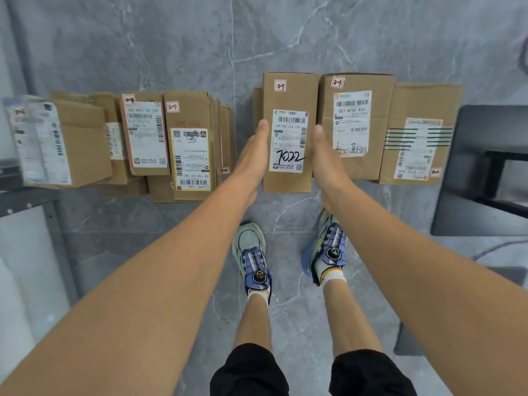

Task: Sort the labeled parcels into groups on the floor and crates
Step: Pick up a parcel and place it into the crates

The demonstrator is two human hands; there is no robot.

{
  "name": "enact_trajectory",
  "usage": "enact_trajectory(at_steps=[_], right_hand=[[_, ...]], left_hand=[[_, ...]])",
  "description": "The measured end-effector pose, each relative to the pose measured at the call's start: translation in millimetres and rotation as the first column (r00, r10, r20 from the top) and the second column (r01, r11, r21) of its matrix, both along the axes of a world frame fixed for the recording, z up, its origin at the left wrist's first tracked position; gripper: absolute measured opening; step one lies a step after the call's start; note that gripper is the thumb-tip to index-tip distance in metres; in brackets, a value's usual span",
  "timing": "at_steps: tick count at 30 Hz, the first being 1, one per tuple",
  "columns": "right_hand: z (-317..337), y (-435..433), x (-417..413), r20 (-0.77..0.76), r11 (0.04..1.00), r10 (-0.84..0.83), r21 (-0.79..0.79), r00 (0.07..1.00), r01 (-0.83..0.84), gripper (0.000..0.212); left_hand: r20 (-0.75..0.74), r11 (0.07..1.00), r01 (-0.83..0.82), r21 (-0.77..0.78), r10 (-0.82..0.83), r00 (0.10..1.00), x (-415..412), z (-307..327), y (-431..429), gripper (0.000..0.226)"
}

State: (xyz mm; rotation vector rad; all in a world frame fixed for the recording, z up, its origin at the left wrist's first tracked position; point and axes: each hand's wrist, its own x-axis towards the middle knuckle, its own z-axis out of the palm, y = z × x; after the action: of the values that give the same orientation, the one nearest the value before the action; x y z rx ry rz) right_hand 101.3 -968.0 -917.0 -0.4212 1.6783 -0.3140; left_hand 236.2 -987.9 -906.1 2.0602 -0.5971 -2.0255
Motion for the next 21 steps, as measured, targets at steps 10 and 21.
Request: enact_trajectory(at_steps=[10, 21], right_hand=[[-50.6, 2.1, 10.7, -0.055, 0.999, 0.011, -0.032, 0.998, -0.013, 0.079], [-45.2, -7.2, 11.6, -0.016, 0.999, -0.012, 0.046, 1.0, 0.013, 0.041]], left_hand=[[-0.022, 1.0, -0.009, -0.028, 0.008, 1.0, 1.7, -40.5, 5.2, 0.044], [-0.069, 0.998, -0.058, -0.001, 0.058, 0.996, 13.4, -42.6, 12.4, 0.062]])
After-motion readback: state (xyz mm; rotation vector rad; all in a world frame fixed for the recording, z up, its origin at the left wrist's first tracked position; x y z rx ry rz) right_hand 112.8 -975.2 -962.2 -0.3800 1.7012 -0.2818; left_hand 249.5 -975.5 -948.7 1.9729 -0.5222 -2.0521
